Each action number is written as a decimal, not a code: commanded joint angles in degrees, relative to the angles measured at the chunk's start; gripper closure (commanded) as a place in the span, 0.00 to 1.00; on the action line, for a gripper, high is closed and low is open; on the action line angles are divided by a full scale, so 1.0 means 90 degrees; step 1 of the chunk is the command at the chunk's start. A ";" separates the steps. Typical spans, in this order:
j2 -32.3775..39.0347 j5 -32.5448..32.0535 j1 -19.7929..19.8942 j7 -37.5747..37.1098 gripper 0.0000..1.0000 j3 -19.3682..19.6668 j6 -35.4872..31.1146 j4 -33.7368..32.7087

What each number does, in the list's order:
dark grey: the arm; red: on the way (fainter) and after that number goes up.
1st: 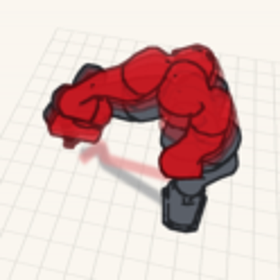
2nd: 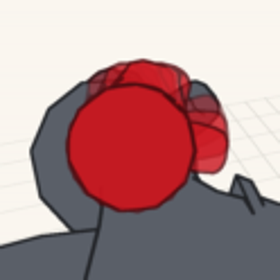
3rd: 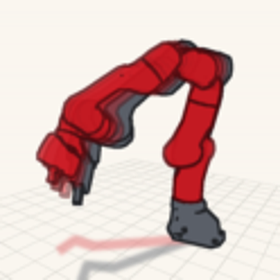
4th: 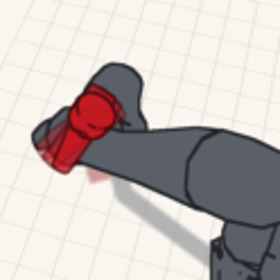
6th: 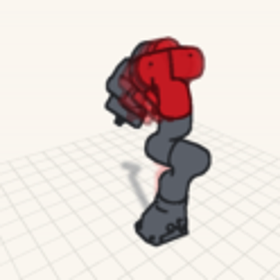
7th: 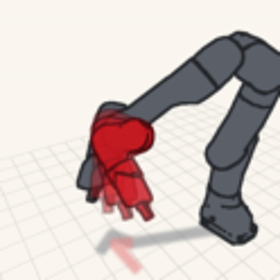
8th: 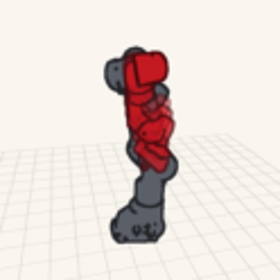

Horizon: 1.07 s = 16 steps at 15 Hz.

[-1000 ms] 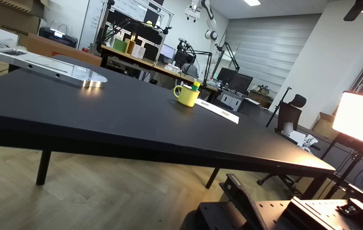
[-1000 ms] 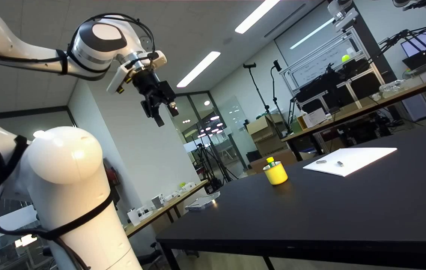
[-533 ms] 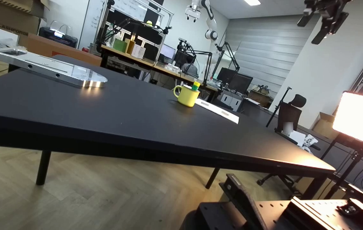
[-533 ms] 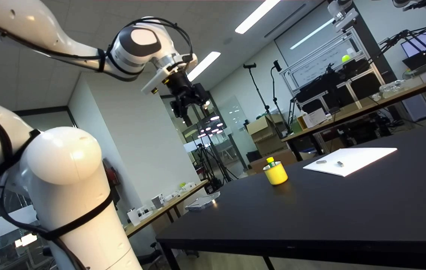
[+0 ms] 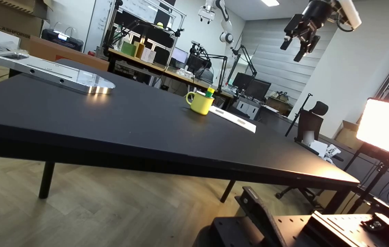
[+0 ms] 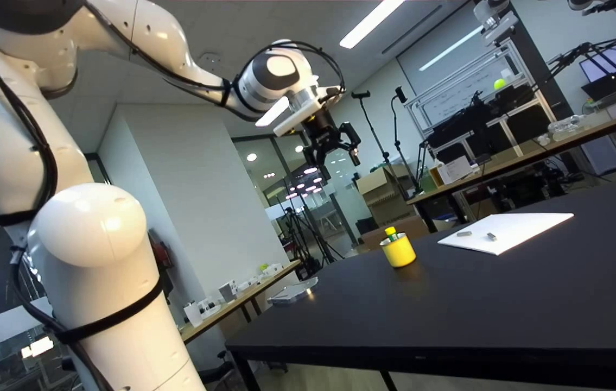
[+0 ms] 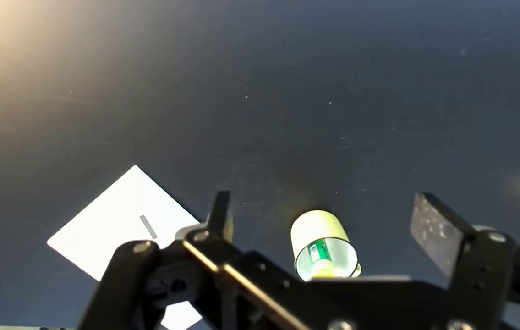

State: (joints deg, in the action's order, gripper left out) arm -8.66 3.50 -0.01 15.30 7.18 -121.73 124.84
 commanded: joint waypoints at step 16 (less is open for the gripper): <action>0.2881 0.0235 0.0296 0.0519 0.00 -0.0577 0.0996 -0.3215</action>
State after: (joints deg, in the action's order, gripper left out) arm 17.28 6.12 1.33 20.29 3.48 -112.89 96.03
